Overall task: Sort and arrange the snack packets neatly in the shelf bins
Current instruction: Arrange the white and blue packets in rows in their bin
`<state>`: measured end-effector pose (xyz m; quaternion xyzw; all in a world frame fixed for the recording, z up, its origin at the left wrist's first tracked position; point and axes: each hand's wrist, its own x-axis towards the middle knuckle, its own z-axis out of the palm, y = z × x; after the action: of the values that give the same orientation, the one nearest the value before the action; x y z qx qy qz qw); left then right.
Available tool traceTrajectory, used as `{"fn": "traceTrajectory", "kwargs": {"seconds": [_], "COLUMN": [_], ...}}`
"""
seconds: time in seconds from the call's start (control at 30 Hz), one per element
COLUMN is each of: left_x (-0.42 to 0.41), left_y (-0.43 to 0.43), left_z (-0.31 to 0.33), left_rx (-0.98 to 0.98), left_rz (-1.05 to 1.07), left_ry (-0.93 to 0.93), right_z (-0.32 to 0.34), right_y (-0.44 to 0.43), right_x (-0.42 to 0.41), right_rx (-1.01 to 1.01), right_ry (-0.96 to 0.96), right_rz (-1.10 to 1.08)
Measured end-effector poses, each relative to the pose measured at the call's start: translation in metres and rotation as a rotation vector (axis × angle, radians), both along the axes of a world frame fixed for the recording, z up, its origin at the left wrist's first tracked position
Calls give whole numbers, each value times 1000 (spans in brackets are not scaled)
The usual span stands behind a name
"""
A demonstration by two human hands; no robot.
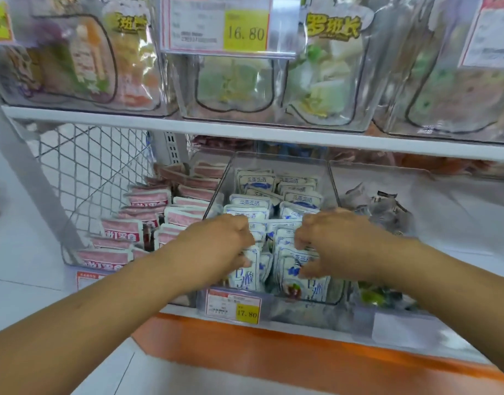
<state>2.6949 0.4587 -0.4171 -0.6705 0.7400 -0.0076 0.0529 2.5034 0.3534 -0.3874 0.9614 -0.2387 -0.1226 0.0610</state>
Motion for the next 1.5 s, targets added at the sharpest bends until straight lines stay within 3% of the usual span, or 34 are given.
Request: {"fn": "traceTrajectory", "kwargs": {"seconds": [0.07,0.17,0.27,0.37,0.43,0.6,0.77,0.87,1.0,1.13,1.23,1.33,1.5], "left_x": [0,-7,-25,-35,-31,-27,-28,-24,-21,-21,-20,-17,-12], "left_y": [1,1,-9,-21,-21,-17,-22,-36,-45,-45,-55,-74,-79], "left_z": [3,11,12,-3,-15,-25,-23,-20,-26,-29,-28,-29,-34], "left_rx": [37,84,28,15,59,23,-68,-147,-96,-96,-205,-226,-80], "left_rz": [24,62,97,121,168,196,265,317,336,345,327,293,338], "left_ry": [10,293,469,281,199,200,277,253,158,196,223,240,196], "right_z": [10,31,29,11,2,-4,10,-12,-26,-20,-5,-6,-31], "right_y": [-1,-19,-58,-77,-83,-87,-94,-98,-103,-103,-114,-116,-120], "right_x": [-5,-2,14,35,44,46,69,95,107,109,111,115,116], "right_rx": [82,295,165,91,107,112,251,235,325,411,305,223,134], "right_ry": [85,-32,-115,63,82,39,-273,-238,-488,-490,-578,-507,-377], "right_rz": [-2,-68,-82,-76,-92,-138,-169,-151,-165,-133,-172,-137,-151]}}
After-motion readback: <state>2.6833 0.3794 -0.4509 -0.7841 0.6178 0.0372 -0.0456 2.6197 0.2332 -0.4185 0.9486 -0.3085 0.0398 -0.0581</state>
